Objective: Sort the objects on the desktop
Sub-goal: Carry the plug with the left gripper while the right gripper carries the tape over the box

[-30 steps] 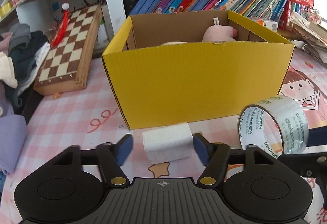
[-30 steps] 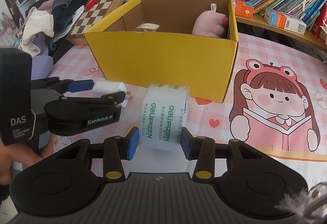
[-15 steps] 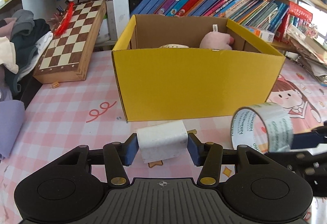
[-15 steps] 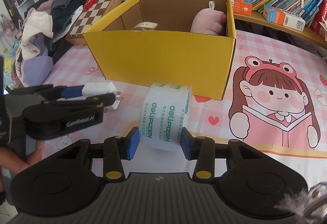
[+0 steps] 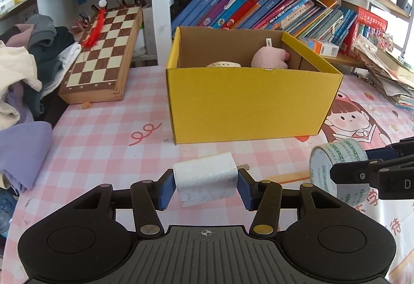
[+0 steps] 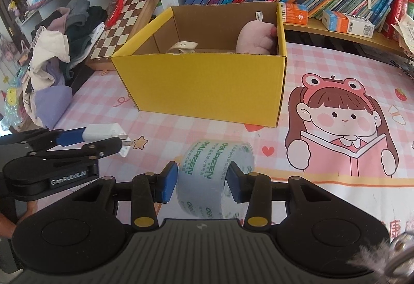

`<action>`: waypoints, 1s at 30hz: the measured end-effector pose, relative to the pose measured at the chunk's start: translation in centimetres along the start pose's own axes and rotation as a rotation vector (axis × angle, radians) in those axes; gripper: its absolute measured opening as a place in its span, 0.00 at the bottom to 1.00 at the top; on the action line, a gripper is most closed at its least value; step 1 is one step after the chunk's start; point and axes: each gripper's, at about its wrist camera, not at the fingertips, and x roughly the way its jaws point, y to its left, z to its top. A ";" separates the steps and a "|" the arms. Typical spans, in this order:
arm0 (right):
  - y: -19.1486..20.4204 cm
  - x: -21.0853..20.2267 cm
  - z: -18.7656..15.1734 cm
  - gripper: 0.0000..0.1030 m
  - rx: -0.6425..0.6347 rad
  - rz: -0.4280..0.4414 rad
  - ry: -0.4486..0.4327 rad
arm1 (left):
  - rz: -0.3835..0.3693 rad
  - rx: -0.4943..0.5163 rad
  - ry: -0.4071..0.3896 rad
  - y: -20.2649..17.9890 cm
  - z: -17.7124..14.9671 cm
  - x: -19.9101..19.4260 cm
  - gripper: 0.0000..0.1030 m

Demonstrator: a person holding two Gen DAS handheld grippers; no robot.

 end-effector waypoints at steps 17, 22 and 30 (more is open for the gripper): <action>1.7 -2.4 -1.4 0.37 0.014 -0.029 -0.011 | -0.037 0.059 -0.030 -0.2 -0.2 -3.2 0.48; 2.1 -3.2 -1.6 0.37 0.010 -0.037 -0.023 | -0.055 0.073 -0.050 -0.3 0.0 -4.2 0.48; 2.3 -4.2 -1.7 0.37 0.009 -0.047 -0.039 | -0.073 0.089 -0.067 -0.7 0.0 -5.2 0.48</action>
